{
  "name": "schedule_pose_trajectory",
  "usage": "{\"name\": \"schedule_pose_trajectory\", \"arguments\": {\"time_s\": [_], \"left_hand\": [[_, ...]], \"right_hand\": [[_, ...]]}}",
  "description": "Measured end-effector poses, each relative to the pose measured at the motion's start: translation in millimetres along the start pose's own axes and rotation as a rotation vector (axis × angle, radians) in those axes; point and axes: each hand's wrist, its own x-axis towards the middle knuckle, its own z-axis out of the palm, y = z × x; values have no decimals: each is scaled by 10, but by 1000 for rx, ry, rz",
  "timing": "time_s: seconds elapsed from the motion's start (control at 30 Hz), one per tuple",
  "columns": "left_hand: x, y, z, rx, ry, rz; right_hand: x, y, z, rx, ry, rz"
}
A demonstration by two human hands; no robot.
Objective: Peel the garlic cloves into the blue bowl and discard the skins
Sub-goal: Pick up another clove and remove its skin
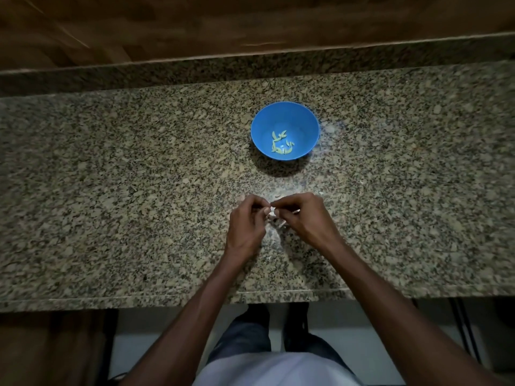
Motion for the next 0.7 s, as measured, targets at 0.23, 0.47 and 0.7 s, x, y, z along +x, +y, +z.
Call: {"name": "schedule_pose_trajectory", "arguments": {"time_s": [0.23,0.47,0.7], "left_hand": [[-80,146,127,-330,-10,-103],[-117,62,161,-206,25,-159],[-124,-185,56,-69,122,-183]], "right_hand": [[-100,174,-118,235,-13,147],[-231,349,-217,-254,112,-24],[-302,536,-187,-780,22,-236]]}}
